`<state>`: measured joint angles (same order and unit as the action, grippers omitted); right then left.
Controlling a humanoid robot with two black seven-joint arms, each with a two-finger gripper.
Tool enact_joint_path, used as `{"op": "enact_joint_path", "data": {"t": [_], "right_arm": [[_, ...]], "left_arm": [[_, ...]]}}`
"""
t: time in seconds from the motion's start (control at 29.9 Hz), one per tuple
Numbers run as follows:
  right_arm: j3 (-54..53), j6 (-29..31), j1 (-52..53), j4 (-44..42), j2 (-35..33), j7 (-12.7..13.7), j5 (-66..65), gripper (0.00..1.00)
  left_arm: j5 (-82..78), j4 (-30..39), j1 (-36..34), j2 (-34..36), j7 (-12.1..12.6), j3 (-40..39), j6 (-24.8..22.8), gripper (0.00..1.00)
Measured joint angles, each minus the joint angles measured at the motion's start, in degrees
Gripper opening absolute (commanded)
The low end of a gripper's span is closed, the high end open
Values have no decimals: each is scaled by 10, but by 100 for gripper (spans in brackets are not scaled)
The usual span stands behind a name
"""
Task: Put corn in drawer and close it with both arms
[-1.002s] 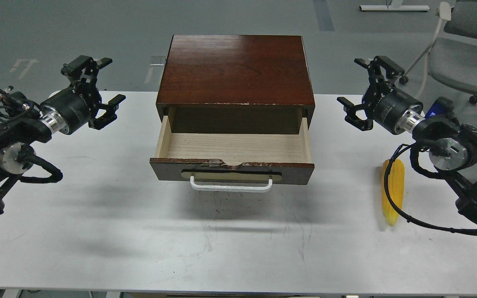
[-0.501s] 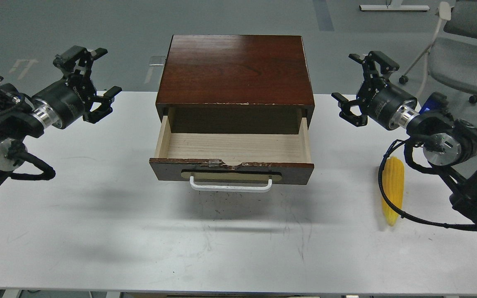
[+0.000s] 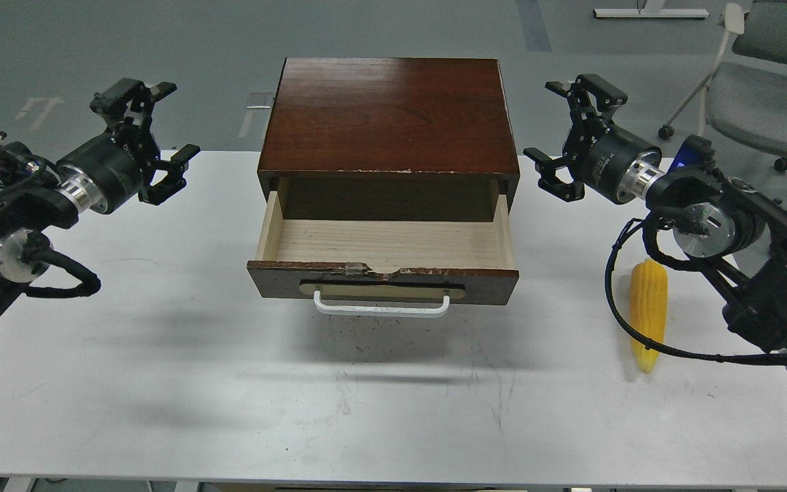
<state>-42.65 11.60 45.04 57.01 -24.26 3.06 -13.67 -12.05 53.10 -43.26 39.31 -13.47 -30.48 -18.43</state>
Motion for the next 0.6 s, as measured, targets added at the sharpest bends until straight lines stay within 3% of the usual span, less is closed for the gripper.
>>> {"op": "enact_joint_path", "data": {"t": [0.37, 0.6], "right_arm": [[8, -12, 3, 9, -41, 20, -19, 100], [24, -65, 13, 38, -87, 11, -202, 100]], "left_arm": [[15, -2, 0, -9, -3, -8, 2, 98], [15, -2, -2, -16, -7, -8, 5, 98]]}}
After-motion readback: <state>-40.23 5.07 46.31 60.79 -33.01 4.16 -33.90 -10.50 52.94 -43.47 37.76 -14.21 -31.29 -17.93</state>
